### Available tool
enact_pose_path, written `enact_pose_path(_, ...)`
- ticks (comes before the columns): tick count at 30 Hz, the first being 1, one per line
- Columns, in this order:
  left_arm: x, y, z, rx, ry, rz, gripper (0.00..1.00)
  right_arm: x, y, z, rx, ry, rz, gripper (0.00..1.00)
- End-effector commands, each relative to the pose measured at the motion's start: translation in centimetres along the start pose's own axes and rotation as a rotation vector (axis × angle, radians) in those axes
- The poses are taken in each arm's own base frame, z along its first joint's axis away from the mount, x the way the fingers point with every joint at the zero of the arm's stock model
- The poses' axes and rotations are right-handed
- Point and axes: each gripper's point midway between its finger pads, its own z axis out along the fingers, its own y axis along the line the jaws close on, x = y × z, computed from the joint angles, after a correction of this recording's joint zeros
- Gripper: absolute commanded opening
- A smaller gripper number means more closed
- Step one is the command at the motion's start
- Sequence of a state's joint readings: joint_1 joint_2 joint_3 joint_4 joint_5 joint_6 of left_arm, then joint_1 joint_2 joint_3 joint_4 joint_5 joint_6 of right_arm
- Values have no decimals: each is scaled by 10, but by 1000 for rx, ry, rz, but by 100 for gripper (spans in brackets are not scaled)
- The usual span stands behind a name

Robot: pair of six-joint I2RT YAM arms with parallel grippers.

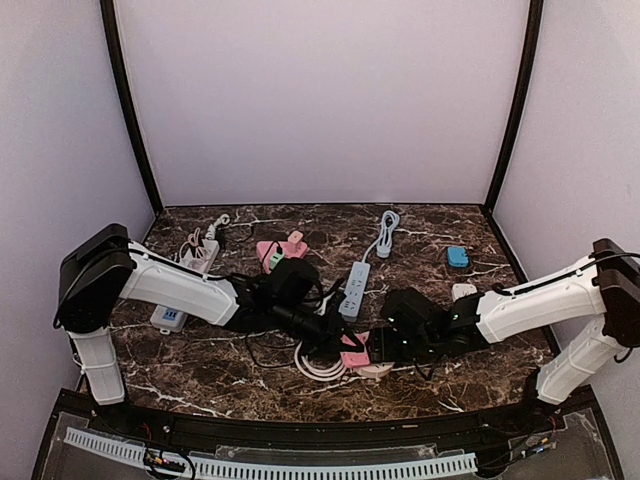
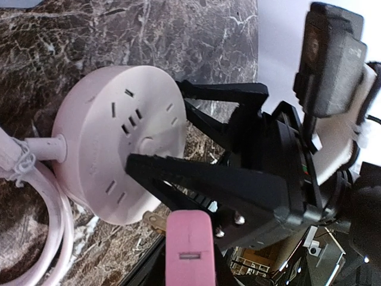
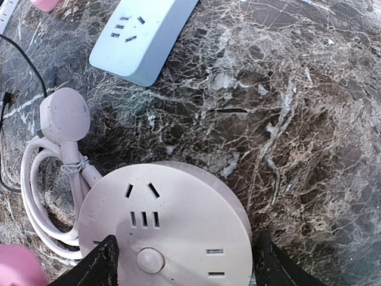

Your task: Pull the plug off the socket

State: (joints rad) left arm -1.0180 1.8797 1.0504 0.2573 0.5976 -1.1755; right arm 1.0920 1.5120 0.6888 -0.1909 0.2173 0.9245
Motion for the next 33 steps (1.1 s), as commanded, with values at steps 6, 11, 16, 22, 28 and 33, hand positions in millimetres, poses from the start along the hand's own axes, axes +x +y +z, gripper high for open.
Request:
enact_pose_path(6, 1, -25, -23, 106, -31, 96, 0, 75, -36, 3, 92, 283, -106, 74)
enact_pose_path(11, -11, -12, -45, 50, -106, 90, 0, 47, -16, -17, 21, 209, -105, 75)
enact_pose_path(16, -25, -4, -79, -59, -191, 129, 0, 22, -8, -34, -6, 162, -119, 77)
enact_pose_path(22, -45, -2, -110, -212, -261, 188, 0, -19, 1, -60, -80, 72, -105, 78)
enact_pose_path(28, -109, -11, -131, -489, -339, 338, 1, -72, -2, -79, -123, -32, -64, 80)
enact_pose_path(33, -168, -9, -134, -680, -367, 417, 1, -105, -12, -84, -127, -92, -33, 80)
